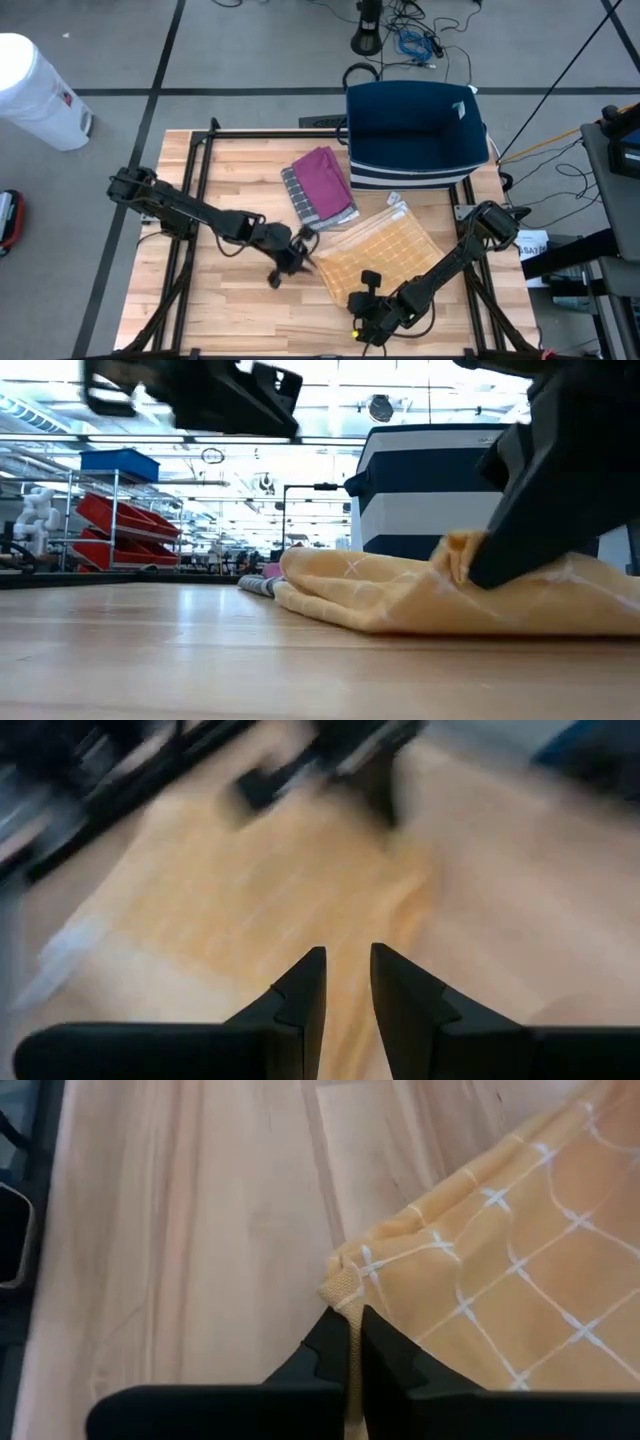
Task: Fold towel
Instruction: Fold the orange checkered towel
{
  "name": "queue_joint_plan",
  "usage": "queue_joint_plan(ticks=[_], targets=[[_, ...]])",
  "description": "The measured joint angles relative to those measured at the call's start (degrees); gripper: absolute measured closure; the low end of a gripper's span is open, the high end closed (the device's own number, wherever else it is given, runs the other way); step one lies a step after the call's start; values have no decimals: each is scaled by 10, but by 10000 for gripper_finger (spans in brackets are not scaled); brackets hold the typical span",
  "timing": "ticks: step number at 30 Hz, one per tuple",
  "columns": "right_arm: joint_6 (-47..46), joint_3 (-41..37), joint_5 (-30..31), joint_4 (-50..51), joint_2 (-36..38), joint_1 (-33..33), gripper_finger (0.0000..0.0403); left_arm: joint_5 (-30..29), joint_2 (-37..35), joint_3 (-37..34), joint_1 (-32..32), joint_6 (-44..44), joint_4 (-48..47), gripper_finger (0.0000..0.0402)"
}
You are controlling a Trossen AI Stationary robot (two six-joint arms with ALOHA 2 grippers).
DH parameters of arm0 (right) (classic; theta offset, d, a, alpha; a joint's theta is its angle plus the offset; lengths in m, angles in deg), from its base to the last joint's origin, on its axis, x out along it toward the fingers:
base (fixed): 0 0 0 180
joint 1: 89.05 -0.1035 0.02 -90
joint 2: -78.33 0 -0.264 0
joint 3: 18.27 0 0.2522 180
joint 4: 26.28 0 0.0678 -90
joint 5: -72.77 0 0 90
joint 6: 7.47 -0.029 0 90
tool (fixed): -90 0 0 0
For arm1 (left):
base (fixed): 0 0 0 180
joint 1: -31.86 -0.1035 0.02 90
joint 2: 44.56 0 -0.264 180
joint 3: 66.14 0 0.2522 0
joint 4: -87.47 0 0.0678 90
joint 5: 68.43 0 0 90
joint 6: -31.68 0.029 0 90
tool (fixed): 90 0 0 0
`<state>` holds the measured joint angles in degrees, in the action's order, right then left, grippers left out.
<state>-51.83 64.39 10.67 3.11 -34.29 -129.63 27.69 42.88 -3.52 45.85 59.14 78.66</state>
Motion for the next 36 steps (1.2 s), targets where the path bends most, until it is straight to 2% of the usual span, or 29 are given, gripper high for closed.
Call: queue_joint_plan(ticks=[2, 9, 14, 19, 22, 26, 34, 36], targets=[[0, 0, 0, -9, 1, 0, 402, 47, 10, 0, 10, 0, 23, 313], [-4, 0, 1, -21, 2, -4, 402, 57, 76, -1, 29, 1, 78, 305], [6, 0, 3, -49, 2, -3, 403, 5, 118, -1, 56, 31, 153, 254], [34, 0, 30, -82, 3, -2, 403, 10, 135, -1, 69, 12, 209, 195], [41, 1, 48, -81, 12, -2, 403, 46, 135, -1, 71, -11, 219, 176], [72, 21, 96, -66, 18, -3, 403, 88, 135, -1, 72, -46, 233, 173], [164, 93, 133, -54, 20, 0, 403, 82, 135, -1, 75, -49, 243, 172], [173, 114, 141, -29, 20, 0, 403, 63, 135, -1, 75, -49, 238, 172]])
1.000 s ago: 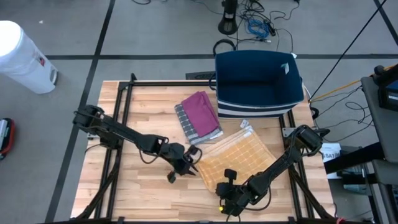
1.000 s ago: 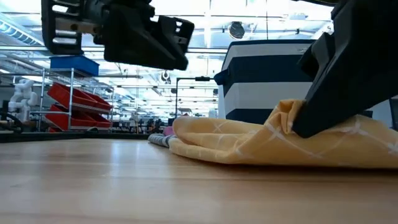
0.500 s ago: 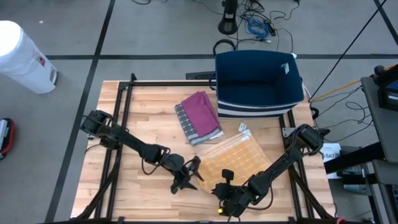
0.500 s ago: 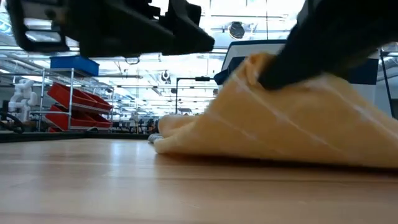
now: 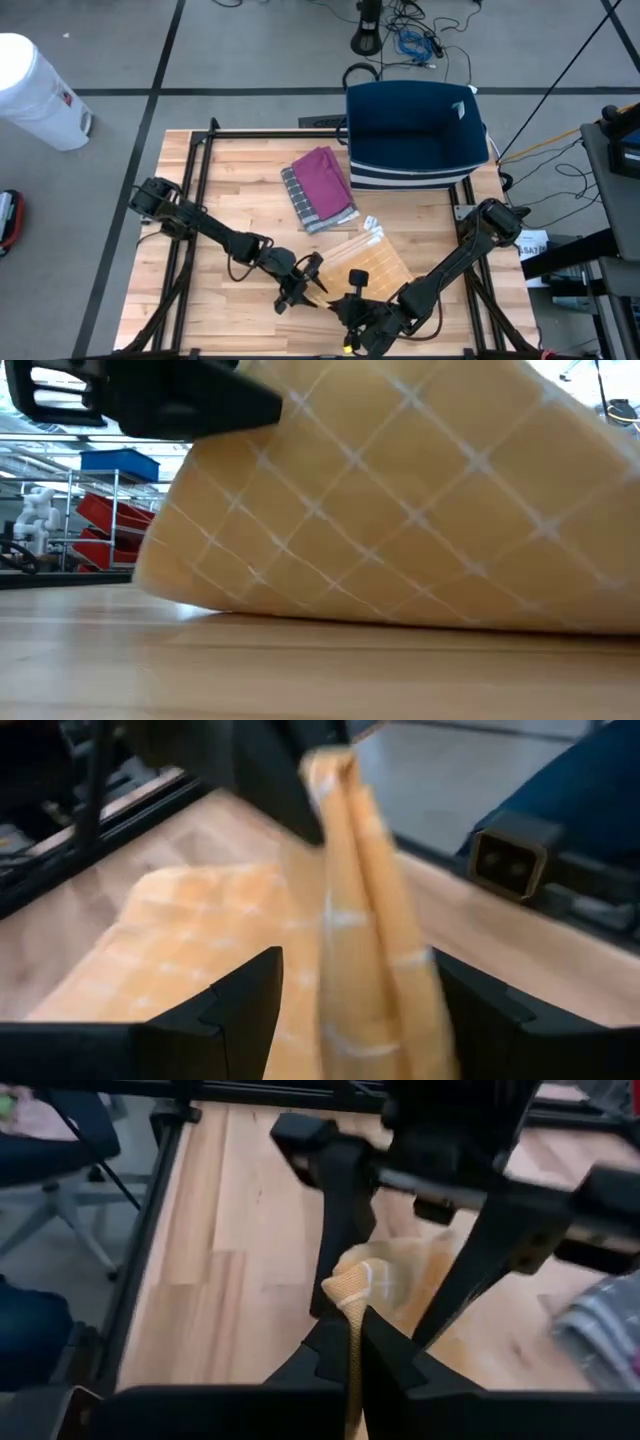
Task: Fold towel
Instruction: Fold the orange checkered towel
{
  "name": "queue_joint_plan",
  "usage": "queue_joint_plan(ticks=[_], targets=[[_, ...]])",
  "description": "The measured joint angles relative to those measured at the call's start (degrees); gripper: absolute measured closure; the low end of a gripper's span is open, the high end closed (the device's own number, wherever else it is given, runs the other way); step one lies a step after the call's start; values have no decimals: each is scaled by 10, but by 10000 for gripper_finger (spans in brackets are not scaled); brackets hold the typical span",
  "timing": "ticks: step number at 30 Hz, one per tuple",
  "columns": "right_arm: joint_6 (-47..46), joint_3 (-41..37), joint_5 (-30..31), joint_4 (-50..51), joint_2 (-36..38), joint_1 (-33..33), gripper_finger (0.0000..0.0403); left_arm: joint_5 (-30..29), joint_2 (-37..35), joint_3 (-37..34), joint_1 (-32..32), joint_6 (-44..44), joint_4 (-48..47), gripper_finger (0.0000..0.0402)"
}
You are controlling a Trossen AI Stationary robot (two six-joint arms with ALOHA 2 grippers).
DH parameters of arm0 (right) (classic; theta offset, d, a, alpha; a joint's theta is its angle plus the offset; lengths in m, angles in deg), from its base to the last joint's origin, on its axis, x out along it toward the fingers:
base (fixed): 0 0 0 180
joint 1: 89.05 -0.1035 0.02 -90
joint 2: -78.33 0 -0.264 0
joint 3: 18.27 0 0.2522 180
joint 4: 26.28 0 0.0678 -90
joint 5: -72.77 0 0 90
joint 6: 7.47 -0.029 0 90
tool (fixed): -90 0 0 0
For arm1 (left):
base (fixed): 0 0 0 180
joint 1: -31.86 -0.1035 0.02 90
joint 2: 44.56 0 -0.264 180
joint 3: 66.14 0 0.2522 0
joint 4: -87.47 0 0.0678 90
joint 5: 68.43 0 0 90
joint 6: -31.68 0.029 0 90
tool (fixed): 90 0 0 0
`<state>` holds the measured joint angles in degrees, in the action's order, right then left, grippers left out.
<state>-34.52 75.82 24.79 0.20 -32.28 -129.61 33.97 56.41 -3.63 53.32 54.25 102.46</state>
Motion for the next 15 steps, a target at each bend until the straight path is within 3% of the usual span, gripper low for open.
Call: queue_joint_plan(ticks=[5, 15], targets=[[-13, 55, 24, 108, 0, -5, 403, -13, 0, 0, 2, 17, -50, 183], [-106, 155, 68, 337, 0, -27, 403, -48, -1, 0, 2, 31, -103, 301]])
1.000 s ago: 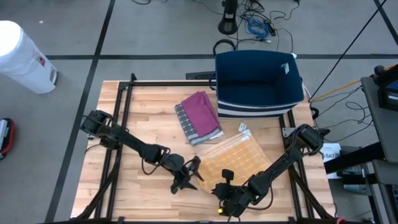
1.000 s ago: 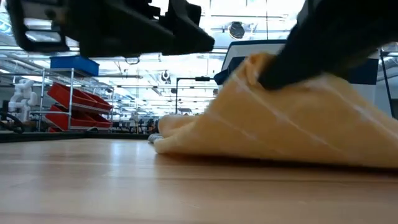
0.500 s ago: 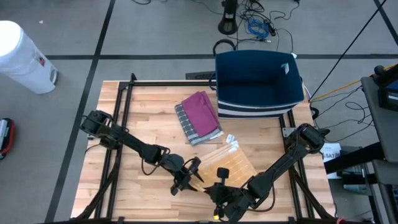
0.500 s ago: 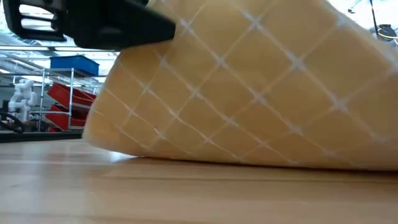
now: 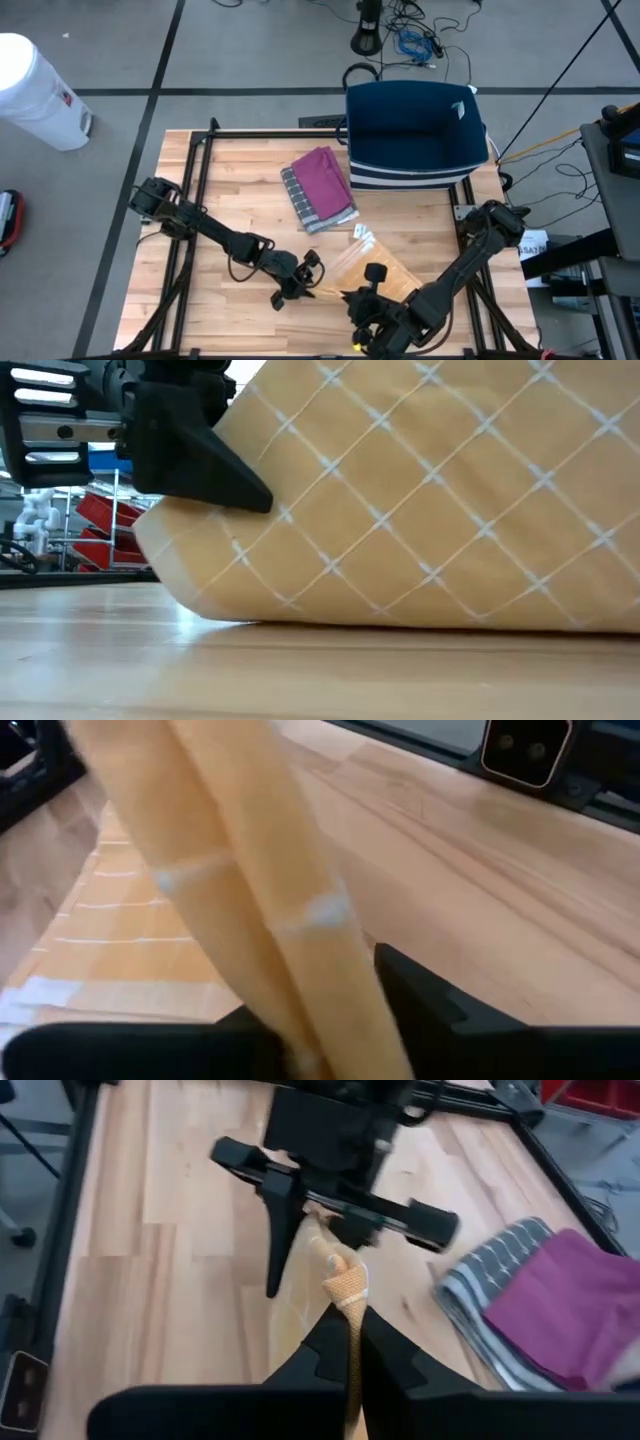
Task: Fold towel
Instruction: Fold the orange checkered towel
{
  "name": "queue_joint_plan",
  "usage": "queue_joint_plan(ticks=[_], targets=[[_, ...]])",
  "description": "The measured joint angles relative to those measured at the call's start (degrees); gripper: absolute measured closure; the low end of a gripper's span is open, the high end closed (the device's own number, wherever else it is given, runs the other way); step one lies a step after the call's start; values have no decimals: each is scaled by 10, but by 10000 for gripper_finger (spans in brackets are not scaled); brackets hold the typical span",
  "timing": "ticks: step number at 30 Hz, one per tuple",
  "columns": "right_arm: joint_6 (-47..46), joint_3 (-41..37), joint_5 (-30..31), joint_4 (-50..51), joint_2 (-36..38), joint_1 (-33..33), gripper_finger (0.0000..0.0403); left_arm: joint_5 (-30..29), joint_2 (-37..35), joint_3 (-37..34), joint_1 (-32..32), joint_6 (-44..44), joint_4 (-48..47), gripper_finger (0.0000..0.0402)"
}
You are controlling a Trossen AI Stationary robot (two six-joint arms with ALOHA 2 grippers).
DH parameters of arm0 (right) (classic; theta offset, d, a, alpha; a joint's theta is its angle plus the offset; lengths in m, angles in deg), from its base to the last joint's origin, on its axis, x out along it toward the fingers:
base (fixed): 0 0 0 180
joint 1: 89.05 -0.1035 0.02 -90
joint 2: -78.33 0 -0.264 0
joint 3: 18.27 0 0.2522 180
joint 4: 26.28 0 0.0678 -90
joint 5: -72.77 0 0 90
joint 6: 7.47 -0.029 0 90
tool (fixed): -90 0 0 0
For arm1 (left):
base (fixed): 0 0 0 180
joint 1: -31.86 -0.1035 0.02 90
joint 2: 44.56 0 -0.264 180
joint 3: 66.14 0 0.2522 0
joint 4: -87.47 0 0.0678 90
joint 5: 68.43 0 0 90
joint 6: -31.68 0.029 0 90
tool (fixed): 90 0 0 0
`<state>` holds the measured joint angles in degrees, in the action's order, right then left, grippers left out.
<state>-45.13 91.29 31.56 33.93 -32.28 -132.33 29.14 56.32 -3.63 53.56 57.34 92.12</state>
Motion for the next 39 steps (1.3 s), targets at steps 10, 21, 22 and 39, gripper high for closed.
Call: queue_joint_plan(ticks=[10, 21, 22, 39], targets=[[-149, 20, 4, 167, 0, -26, 403, -27, -2, 0, -1, 3, -12, 317], [-197, 20, 7, 205, 1, -44, 402, -105, -27, 0, 2, 6, -19, 375], [-200, 20, 7, 206, 1, -45, 402, -113, -34, 0, 2, 12, -24, 386], [-198, 20, 62, 299, 55, -40, 402, -277, -181, 0, -21, 159, -75, 399]])
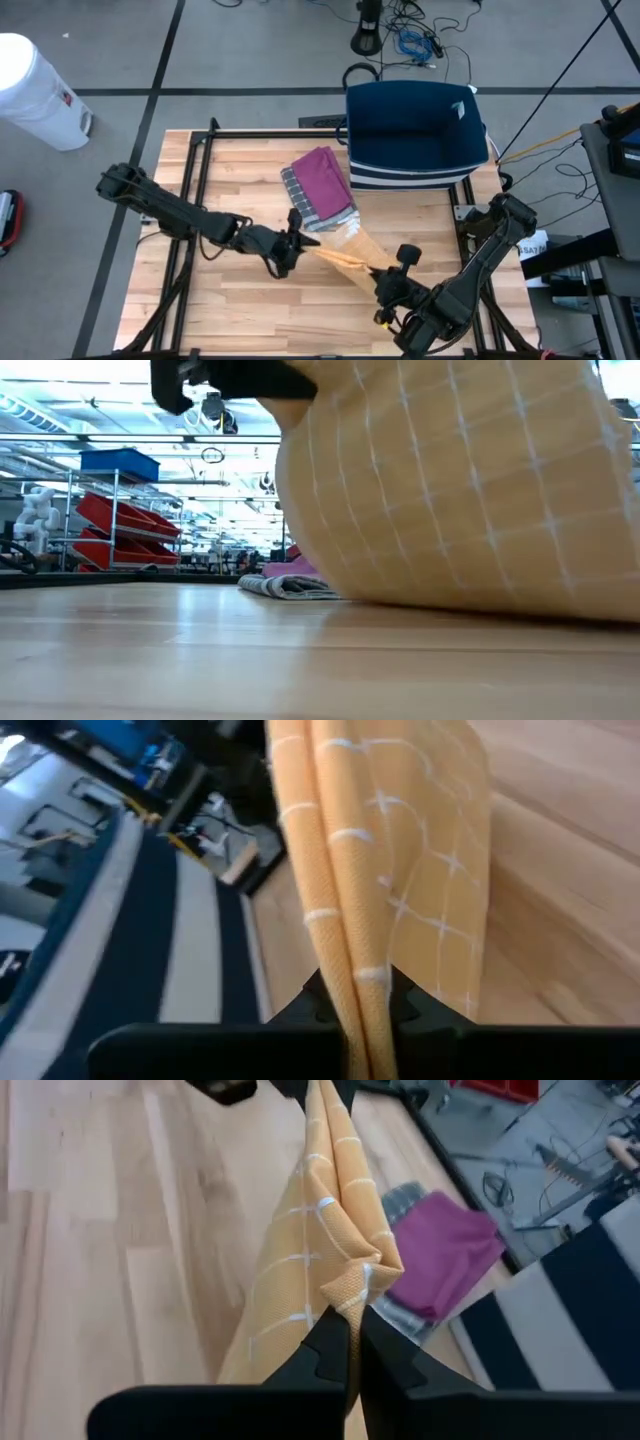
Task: Fold towel
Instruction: Fold the orange checkered towel
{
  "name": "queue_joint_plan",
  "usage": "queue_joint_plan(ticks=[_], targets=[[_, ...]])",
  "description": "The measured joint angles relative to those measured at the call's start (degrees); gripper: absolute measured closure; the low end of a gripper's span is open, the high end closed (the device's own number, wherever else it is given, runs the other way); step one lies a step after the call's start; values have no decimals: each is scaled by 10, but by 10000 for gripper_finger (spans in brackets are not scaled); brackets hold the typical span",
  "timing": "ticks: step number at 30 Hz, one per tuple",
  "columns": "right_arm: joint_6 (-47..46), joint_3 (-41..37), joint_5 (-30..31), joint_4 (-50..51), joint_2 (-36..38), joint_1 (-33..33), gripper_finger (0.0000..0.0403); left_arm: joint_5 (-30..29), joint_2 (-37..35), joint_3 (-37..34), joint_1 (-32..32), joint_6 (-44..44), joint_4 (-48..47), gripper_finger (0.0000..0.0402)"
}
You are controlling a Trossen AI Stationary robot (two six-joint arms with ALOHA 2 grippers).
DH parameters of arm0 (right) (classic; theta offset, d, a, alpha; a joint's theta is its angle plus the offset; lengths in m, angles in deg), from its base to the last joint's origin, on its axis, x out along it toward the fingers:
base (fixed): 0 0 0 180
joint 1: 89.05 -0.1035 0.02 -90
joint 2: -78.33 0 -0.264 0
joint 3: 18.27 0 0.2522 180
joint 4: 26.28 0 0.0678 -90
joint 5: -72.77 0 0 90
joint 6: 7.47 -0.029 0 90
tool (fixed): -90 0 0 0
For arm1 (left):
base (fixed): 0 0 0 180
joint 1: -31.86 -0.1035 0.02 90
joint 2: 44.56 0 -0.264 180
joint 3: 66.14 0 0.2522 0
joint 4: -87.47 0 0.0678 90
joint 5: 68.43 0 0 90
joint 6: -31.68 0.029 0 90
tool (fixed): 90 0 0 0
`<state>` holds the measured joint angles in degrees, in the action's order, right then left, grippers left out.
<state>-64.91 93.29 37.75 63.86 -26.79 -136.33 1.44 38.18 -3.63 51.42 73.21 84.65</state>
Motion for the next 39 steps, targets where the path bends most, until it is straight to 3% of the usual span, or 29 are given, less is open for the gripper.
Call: queue_joint_plan(ticks=[4, 8, 14, 26, 33, 39], targets=[[58, 0, 2, -49, 20, -3, 402, 33, -36, 0, -1, -20, -29, 400], [132, 0, -69, -139, 27, -4, 402, 108, -52, 1, 20, -56, -58, 400], [181, 0, -143, -238, 4, -4, 402, 139, -47, 1, 60, -97, -112, 400], [128, 0, -166, -307, -90, 8, 402, 144, -13, 0, 74, -140, -167, 401], [41, -1, -164, -296, -135, 9, 402, 137, 51, -1, 41, -124, -139, 401], [-25, -1, -161, -255, -149, 6, 403, 128, 61, -1, -4, -105, -72, 401]])
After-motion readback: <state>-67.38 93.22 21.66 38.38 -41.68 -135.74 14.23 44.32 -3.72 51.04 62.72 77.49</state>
